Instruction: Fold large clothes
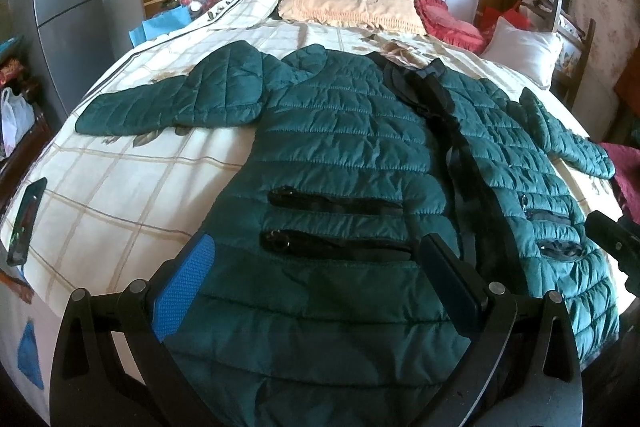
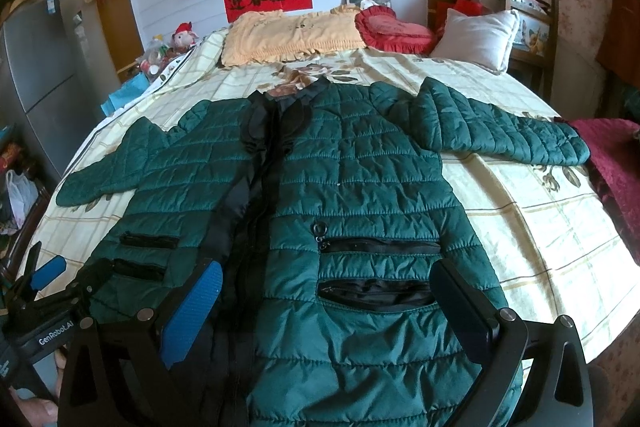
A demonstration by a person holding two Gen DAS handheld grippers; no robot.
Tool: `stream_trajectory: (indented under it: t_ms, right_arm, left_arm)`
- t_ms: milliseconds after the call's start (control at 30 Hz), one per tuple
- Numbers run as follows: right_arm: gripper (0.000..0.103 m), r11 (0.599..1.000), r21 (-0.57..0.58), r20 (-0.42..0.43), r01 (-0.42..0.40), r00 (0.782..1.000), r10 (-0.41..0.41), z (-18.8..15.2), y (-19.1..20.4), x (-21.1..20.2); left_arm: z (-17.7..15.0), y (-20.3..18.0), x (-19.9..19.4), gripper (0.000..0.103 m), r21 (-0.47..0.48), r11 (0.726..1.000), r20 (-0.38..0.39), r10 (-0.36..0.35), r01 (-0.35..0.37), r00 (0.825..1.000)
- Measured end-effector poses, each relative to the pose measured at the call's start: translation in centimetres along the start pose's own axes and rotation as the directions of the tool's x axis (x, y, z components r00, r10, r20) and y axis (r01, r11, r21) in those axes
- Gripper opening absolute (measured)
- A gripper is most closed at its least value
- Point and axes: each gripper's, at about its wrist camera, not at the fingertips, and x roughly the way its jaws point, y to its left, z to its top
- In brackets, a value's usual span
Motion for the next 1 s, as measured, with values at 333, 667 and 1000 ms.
stream_trajectory:
  t_ms: [333,667,1000]
  right_arm:
    - [0.103,1.000,-0.019,0.003,0.010,1.000,-0.010,0.0,0.3,0.4]
    - [0.103,1.000,-0.006,-0.041,0.003,0.999,-0.003,0.5,0.5,0.6]
    - [0.103,1.000,-0.016,0.030,-0.023,0.999,0.024,1.2,1.2,0.5]
  left_arm:
    - [0.0,0.2,0.2,0.103,-0.006,1.000,0.007,-0.002,0.002,1.000]
    - [0.2,0.4,0.0,0.103,-0.012,1.000,0.028,0.011,-0.011,1.000]
    - [0.7,0.0,0.1,0.103,0.016,0.999,0.051,0.050,-0.051,0.997]
